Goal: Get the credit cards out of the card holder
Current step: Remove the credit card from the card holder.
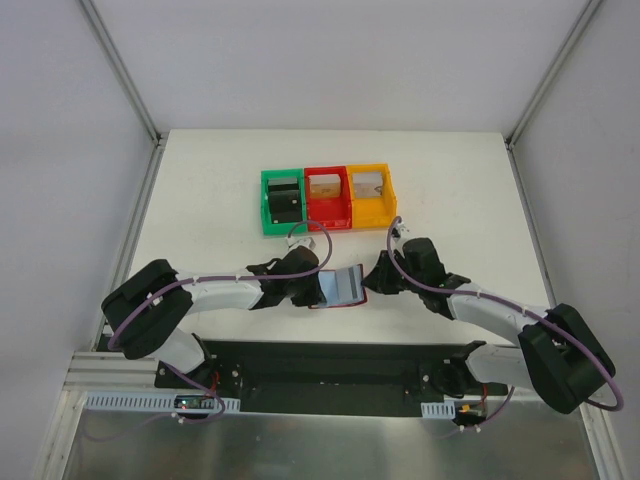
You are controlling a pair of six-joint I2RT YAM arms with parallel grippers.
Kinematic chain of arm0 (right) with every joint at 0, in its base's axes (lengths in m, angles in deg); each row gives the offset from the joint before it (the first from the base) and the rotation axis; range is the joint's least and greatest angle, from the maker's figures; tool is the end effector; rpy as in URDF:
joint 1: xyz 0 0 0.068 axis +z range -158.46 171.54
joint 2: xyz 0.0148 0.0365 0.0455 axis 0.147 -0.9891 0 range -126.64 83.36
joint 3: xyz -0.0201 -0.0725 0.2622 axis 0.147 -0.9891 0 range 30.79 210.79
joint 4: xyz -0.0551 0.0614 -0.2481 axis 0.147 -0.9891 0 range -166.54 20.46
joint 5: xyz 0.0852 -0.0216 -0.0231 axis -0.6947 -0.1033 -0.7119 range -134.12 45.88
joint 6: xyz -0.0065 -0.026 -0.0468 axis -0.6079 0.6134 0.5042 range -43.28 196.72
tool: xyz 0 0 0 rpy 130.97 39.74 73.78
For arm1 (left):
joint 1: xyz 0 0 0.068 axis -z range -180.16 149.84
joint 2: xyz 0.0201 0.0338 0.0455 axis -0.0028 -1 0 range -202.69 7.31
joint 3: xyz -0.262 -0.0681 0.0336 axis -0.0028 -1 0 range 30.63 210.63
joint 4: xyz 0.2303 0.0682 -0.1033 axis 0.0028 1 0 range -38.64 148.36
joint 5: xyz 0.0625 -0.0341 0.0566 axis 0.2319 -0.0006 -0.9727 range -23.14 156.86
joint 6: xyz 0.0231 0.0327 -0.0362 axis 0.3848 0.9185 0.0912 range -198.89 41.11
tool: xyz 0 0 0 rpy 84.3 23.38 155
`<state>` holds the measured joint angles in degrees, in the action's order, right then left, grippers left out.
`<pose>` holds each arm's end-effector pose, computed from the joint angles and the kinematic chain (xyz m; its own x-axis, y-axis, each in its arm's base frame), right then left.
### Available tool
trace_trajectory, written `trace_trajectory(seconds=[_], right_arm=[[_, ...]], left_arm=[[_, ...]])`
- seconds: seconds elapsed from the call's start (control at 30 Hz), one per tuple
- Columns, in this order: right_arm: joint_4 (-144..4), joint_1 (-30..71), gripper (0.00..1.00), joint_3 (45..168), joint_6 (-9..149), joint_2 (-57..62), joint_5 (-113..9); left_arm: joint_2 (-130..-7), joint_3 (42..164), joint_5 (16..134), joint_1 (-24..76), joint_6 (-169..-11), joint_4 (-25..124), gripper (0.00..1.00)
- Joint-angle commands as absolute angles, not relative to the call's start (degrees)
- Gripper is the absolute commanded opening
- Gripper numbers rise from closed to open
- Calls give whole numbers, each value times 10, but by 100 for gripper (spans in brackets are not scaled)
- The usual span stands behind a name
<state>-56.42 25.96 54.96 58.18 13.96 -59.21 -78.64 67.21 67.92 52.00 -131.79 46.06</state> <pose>0.1877 0.1400 0.1713 -0.6472 -0.0712 -0.7590 -0.5504 0.7325 0.4006 0.1744 -0.2257 0.1537 -0.8937 -0.1495 -0.4230 0.1407 0.8018 -0.5808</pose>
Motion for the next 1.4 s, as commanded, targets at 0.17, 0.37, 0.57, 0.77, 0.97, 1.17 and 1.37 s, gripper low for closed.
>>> trace_trajectory(seconds=[0.17,0.37,0.57,0.77,0.97,1.17,1.37], right_arm=[[-542,263,1,562,573,164,-616],[-596,263,0,565,600,196,-607],[-623,263,1,561,619,213,-604],[-630,263,0,565,630,220,-608],[-631,264,1,572,634,222,-620],[-635,264,0,579,639,218,-626],[-638,263,0,586,640,218,-631]], left_arm=[[-787,648,681,526,-1302,486,0],[-751,641,672,525,-1292,489,7],[-706,650,656,525,-1270,501,32],[-667,675,653,526,-1240,512,49],[-710,732,697,525,-1204,507,62],[-766,770,736,527,-1192,476,63],[-808,797,752,534,-1175,470,64]])
